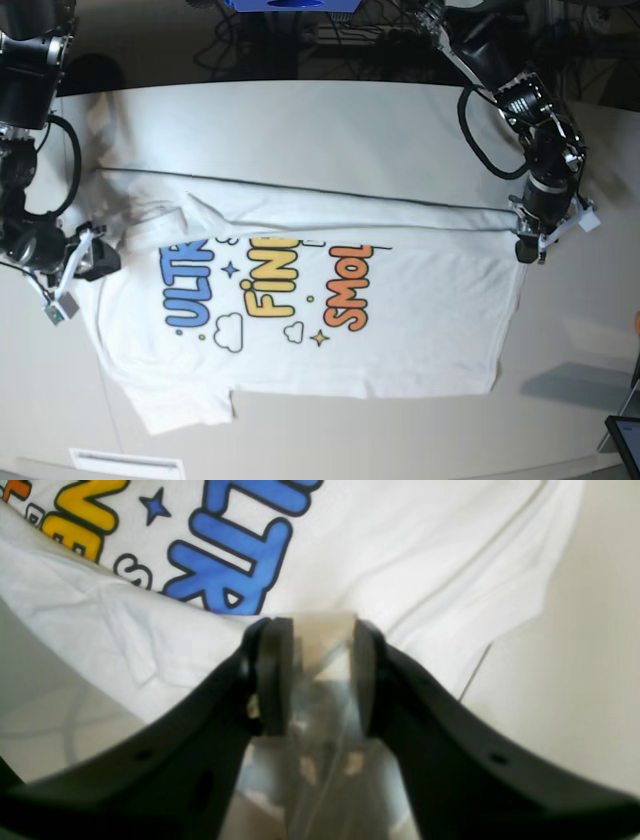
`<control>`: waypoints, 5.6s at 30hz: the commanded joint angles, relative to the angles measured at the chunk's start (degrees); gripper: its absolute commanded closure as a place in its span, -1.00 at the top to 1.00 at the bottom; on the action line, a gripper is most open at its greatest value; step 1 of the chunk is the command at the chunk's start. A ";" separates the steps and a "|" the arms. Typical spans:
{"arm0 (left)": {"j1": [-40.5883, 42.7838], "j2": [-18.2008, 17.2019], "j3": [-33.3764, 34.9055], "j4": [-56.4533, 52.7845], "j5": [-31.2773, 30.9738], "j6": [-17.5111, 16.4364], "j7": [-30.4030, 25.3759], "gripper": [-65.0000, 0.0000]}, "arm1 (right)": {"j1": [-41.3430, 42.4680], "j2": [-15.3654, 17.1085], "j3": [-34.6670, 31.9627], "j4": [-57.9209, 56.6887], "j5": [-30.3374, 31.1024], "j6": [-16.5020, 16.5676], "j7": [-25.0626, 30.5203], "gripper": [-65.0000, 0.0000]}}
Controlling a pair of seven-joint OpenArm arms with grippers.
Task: Fold the T-shirt properly
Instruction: 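Open both grippers and shift them along the shirt edge, then regrasp the shirt edge with both grippers, then drag the shirt edge toward the arms to straighten it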
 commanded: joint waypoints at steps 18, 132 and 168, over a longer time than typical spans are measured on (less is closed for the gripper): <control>-18.73 -7.19 2.86 -8.30 17.36 -2.55 -0.41 -0.19 | 1.21 4.21 -0.50 3.61 1.12 0.17 10.73 0.32; 6.94 -10.71 31.78 7.78 59.04 -8.97 -23.53 -1.00 | -19.01 -19.88 6.18 21.90 -51.10 0.17 32.79 -0.99; 27.78 -7.54 30.55 9.28 61.94 -8.71 -23.35 -1.00 | -23.23 -19.88 9.78 14.43 -59.71 0.17 33.05 -0.99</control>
